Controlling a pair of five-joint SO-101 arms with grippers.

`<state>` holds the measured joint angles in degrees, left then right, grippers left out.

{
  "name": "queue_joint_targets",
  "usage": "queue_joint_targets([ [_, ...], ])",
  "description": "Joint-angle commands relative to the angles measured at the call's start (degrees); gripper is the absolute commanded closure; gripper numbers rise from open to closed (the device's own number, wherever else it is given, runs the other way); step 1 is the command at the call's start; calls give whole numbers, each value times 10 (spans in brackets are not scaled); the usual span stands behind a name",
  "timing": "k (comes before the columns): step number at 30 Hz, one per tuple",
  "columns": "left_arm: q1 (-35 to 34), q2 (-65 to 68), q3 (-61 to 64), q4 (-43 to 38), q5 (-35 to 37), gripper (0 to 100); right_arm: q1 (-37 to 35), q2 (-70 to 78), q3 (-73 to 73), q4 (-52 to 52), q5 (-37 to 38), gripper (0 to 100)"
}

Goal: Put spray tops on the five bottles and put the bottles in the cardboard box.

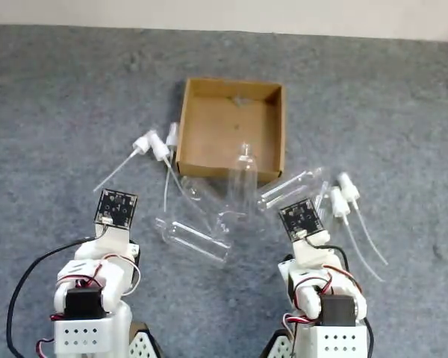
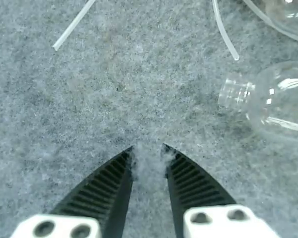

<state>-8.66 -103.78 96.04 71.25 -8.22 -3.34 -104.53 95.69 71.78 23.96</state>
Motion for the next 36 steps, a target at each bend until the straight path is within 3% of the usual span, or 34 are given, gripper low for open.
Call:
queue_joint_targets([
  [1, 12, -6, 11, 3, 6, 949, 5, -7, 69, 2, 4, 993],
  [6, 12, -6, 11, 3, 5, 948, 4, -8, 69, -9, 5, 993],
  [14, 12, -6, 11, 3, 7, 949, 25, -8, 61, -156, 5, 993],
  [23, 8, -6, 11, 3, 5, 950, 98, 7, -127, -108, -19, 991],
  [27, 8, -6, 11, 3, 5, 950, 118, 111, -191, -114, -15, 985],
  [31, 8, -6, 11, 3, 5, 950, 116, 296, -320, -114, -17, 901],
  [36, 8, -6, 11, 3, 5, 950, 94, 558, -531, -22, -32, 839],
])
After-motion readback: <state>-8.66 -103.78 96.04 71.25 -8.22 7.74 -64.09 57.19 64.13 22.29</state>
